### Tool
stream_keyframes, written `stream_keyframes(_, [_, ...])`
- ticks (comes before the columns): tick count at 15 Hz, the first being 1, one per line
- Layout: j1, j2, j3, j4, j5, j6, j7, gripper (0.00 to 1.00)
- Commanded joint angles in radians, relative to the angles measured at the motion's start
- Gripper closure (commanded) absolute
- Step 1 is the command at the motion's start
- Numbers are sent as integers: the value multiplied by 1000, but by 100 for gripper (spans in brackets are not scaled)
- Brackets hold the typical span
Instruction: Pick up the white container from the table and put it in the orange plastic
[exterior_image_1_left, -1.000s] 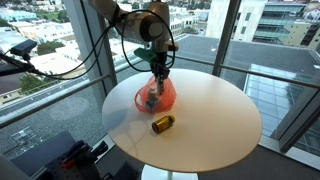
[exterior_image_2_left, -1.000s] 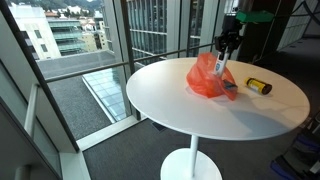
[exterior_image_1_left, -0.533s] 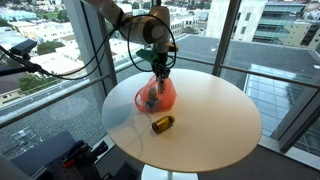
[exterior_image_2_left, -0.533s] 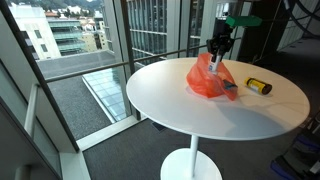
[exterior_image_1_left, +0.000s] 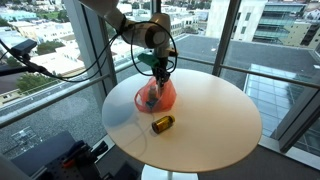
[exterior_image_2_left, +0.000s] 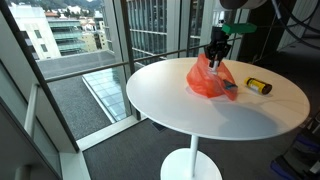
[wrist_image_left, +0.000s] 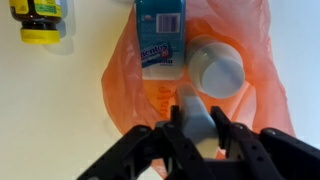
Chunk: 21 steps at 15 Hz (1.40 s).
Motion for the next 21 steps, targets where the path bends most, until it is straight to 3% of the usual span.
stream_keyframes(1, [13, 15, -13, 38, -15, -30, 27, 42])
stream_keyframes(3, [12, 8, -13, 32, -14, -30, 24, 32])
stream_keyframes(7, [10, -24, -15, 12, -19, -37, 14, 1])
stream_keyframes(21, [-55, -220, -56, -99, -102, -248, -111, 0])
